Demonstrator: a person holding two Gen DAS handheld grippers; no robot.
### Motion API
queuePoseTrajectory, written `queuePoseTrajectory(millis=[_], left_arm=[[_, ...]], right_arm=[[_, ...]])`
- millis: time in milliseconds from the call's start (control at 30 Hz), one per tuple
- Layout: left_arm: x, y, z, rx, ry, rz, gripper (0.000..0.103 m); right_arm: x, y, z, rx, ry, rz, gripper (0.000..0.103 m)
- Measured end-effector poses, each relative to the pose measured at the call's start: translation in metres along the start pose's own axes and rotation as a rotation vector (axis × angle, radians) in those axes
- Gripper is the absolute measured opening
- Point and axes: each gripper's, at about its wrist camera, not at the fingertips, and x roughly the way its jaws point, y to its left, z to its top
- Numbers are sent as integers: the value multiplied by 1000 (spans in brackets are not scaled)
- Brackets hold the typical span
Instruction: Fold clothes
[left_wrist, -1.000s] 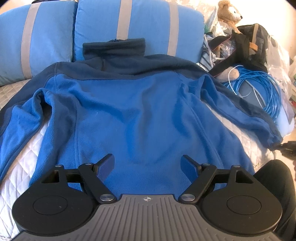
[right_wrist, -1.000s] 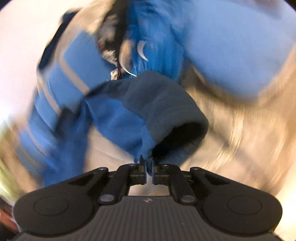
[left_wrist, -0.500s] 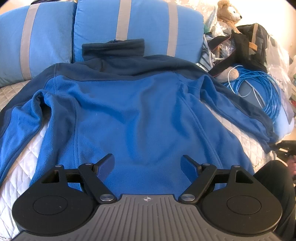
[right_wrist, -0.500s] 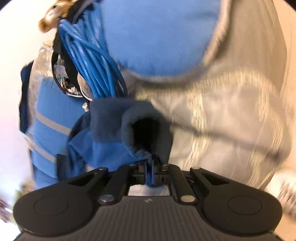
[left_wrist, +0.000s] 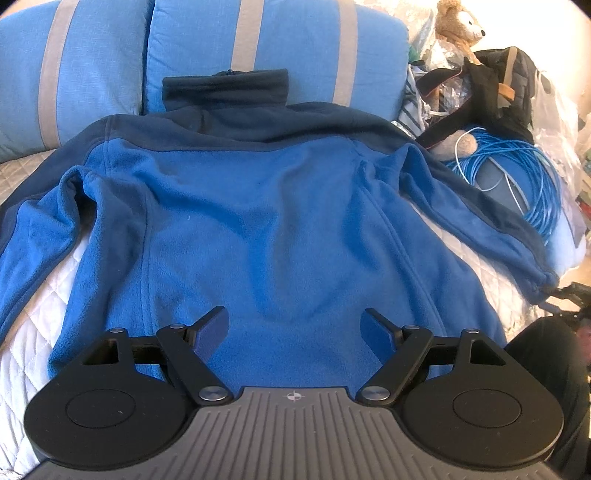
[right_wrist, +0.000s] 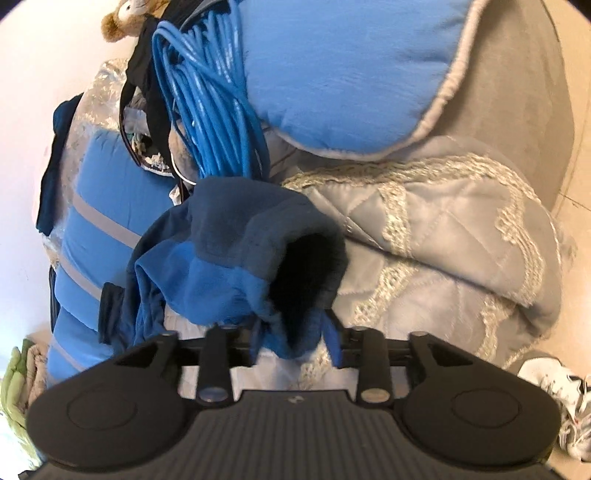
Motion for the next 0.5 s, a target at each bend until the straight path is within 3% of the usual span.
queuePoseTrajectory(millis=[100, 233, 500], left_arm=[[0, 1, 0, -3, 1, 2, 78], [0, 2, 0, -5, 3, 5, 78], [-5, 2, -1, -2, 1, 16, 78]], right_arm=[[-5, -7, -6, 47, 3, 45, 63], [-3, -23, -18, 148, 5, 172, 63], [33, -68, -44, 392, -66, 405, 57]])
